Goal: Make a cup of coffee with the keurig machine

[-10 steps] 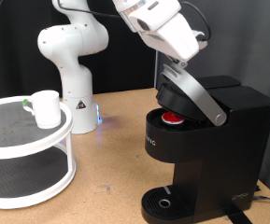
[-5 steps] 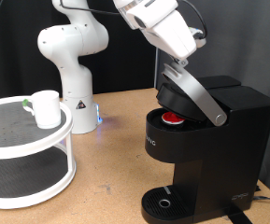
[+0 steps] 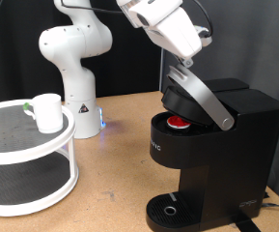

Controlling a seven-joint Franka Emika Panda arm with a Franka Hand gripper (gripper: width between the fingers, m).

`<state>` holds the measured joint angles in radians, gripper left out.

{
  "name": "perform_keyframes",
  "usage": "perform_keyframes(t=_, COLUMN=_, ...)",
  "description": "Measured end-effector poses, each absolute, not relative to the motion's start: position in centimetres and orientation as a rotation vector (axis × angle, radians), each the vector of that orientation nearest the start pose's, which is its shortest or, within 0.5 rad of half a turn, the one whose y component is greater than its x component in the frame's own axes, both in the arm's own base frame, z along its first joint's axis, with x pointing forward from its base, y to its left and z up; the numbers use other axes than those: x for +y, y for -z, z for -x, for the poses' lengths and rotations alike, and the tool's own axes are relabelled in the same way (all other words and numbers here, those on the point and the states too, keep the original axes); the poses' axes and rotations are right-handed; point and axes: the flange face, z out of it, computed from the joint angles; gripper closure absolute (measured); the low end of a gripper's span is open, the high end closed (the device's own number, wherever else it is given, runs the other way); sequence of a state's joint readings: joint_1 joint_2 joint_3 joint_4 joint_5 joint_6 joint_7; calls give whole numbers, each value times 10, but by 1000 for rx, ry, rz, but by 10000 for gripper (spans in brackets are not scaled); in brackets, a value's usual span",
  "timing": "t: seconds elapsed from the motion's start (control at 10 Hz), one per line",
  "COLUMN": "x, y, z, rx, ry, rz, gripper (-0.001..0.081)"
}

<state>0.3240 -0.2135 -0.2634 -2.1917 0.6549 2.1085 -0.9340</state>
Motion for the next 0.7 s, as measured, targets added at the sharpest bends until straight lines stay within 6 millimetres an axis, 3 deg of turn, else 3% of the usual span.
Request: perform_keyframes(t=0.7, x=50, y=-493, z=-501, rx=-932, ry=444, rz=2456, gripper=806)
